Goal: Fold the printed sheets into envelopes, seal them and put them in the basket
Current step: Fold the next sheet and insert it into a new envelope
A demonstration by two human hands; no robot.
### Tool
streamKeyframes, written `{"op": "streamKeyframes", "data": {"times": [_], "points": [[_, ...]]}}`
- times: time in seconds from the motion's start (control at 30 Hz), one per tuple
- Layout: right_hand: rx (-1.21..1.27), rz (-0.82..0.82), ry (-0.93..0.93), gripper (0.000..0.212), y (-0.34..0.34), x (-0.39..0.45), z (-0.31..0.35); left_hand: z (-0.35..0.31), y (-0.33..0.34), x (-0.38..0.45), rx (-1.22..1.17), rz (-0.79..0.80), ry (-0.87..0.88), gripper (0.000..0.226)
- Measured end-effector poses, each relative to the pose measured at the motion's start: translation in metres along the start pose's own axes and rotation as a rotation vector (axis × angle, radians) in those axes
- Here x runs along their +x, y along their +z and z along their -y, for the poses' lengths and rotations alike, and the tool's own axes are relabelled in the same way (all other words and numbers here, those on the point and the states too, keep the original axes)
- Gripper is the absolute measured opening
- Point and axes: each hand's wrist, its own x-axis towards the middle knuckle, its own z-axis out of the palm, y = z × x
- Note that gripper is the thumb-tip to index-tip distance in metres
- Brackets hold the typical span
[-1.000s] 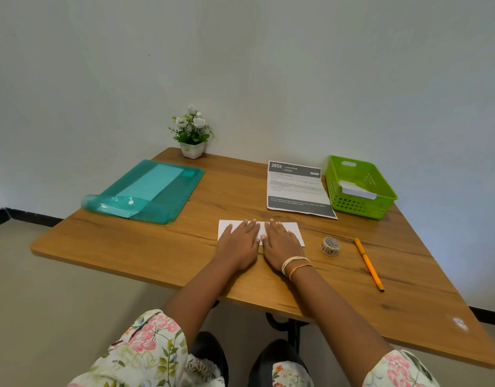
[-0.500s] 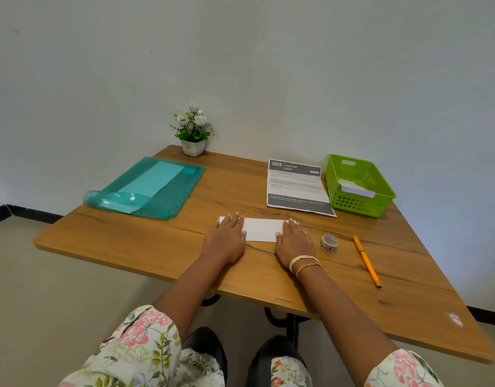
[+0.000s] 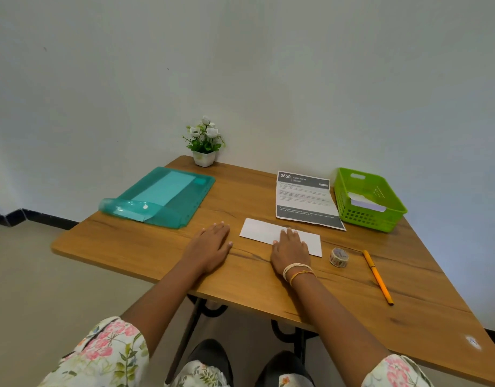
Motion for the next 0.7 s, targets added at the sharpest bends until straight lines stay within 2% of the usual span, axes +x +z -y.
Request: {"op": "streamKeyframes", "data": {"times": [0.13,0.23,0.3,0.47,0.57,0.7], "points": [[0.059,-0.13,-0.118,0.051,0.01,-0.003,0.045,0.022,-0.009,-0.012,-0.046,-0.153,0.014,0.043],[0.132,-0.11,-0.226,0.039,0.017,-0.001,0.086,0.039,-0.017,-0.016,-0.034,-0.297,-0.049,0.043],[0.19,-0.082,-0.28,0.033,0.02,0.001,0.111,0.056,-0.021,-0.016,0.001,-0.339,-0.135,0.045],[0.362,-0.021,-0.339,0.039,0.022,0.014,0.16,0.083,-0.027,-0.019,0.038,-0.31,-0.377,0.054],[0.439,0.008,-0.349,0.041,0.018,0.03,0.187,0.084,-0.024,-0.017,0.017,-0.272,-0.32,0.052],[0.398,0.129,-0.329,0.047,0.017,0.054,0.209,0.082,-0.026,-0.02,-0.12,-0.293,-0.233,0.043]]}}
